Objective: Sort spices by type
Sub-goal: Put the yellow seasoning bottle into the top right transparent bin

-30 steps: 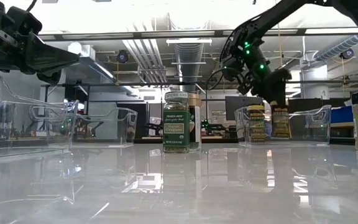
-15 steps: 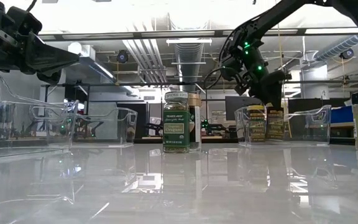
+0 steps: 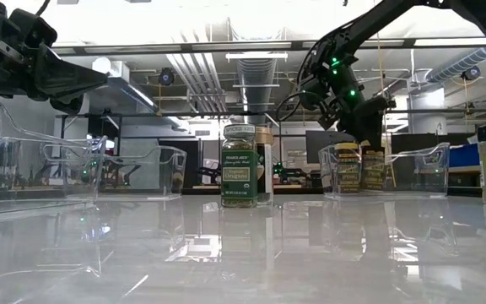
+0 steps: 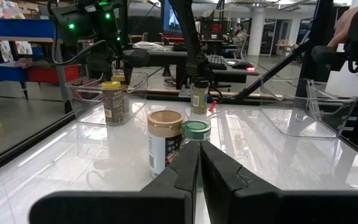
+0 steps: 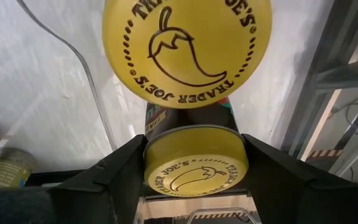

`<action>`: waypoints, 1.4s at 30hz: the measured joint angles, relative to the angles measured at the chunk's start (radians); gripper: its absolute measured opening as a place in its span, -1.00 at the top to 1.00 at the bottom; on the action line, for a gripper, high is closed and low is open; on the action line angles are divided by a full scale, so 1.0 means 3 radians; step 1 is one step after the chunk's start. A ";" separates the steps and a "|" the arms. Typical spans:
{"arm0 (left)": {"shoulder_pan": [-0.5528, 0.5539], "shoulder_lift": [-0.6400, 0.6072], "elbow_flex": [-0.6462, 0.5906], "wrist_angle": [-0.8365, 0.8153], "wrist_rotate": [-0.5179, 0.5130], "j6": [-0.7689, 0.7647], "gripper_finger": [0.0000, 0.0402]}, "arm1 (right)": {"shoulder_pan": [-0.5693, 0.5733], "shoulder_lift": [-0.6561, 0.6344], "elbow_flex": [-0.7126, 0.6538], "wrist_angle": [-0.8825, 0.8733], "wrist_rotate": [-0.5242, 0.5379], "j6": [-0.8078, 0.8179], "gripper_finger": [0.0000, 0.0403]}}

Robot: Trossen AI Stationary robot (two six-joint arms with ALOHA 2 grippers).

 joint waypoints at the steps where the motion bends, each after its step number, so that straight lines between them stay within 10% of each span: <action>1: 0.0000 0.0000 0.0000 -0.0001 0.0000 0.0000 0.99 | 0.0000 0.0000 0.0000 0.0001 -0.0001 0.0000 -0.15; 42: 0.0000 0.0000 0.0000 -0.0001 0.0000 0.0000 0.99 | 0.0000 0.0020 -0.0005 0.0062 -0.0056 0.0014 -0.35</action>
